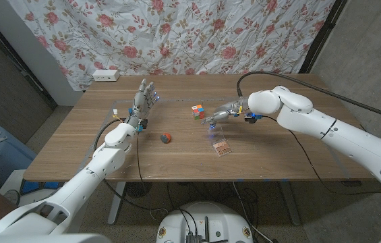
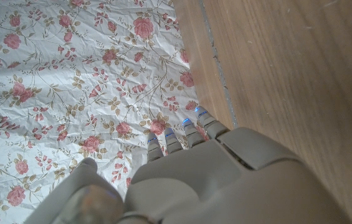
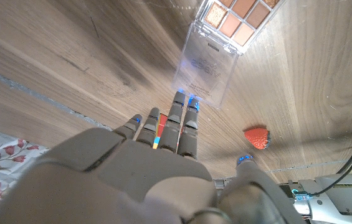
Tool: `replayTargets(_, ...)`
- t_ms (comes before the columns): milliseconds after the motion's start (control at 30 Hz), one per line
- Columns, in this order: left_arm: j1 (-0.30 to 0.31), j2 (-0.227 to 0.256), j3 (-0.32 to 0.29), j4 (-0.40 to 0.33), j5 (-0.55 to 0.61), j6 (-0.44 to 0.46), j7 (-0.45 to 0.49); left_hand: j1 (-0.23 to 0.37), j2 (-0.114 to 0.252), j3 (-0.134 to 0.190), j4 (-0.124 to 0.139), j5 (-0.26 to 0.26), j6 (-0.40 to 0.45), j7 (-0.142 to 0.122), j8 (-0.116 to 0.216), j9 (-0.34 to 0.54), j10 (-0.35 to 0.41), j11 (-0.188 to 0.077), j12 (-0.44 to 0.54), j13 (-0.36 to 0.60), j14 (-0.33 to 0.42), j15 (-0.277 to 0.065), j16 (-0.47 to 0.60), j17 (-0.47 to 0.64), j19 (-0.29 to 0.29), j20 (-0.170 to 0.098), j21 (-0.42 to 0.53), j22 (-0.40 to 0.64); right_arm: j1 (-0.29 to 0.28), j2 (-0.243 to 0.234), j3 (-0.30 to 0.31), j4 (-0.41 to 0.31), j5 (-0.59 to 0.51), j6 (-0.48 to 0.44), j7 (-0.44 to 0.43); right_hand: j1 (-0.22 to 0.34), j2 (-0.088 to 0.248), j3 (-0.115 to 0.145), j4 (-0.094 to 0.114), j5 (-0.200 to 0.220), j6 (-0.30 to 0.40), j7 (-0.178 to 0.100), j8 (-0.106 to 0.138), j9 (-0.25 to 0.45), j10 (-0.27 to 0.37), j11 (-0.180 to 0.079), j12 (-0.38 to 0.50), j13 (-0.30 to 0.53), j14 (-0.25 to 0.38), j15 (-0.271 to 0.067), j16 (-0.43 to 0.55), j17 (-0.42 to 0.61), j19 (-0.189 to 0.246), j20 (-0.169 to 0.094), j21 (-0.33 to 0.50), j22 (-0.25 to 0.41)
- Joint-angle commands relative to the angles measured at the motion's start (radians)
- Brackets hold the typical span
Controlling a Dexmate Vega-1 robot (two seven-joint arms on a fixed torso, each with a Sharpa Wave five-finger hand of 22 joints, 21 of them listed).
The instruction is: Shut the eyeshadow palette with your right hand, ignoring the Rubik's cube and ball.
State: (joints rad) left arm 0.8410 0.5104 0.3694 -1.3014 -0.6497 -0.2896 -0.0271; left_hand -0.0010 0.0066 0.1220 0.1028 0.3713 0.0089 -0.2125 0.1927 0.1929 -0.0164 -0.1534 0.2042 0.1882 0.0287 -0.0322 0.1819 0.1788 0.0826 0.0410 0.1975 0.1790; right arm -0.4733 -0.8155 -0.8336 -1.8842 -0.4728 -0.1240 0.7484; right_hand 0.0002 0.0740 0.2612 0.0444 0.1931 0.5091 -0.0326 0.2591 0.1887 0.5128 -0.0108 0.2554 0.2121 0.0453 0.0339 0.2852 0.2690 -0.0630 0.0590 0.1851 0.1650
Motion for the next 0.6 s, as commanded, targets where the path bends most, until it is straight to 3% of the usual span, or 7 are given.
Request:
replayTargets(33,0.000,0.000,0.000,-0.001,0.000,0.001,0.000,0.006,0.008,0.010,-0.002,0.003,-0.002,-0.007,0.005,0.004,0.000,-0.008,0.005,0.004,0.004,-0.023,0.006,0.005,0.007,0.002,0.004,0.004,0.005,0.015,-0.004,-0.003,-0.019,0.002,0.011,0.010,0.017,-0.001,0.005,0.009,0.014,0.002,0.007,0.003,0.017,0.001,0.007,0.004,0.013,-0.001,0.005,0.001,0.006,-0.001,0.006,0.005)
replayTargets(600,0.000,0.000,0.000,0.000,-0.001,0.000,-0.002,0.006,0.008,0.010,-0.002,0.003,-0.002,-0.007,0.005,0.004,0.000,-0.010,0.005,0.004,0.004,-0.023,0.006,0.005,0.007,0.001,0.004,0.004,0.014,0.027,-0.018,-0.005,-0.063,-0.004,0.022,0.009,0.013,-0.012,0.017,0.013,0.083,0.012,0.023,0.008,0.096,-0.001,0.032,0.021,0.052,-0.007,0.019,-0.004,0.010,0.000,0.006,0.004)
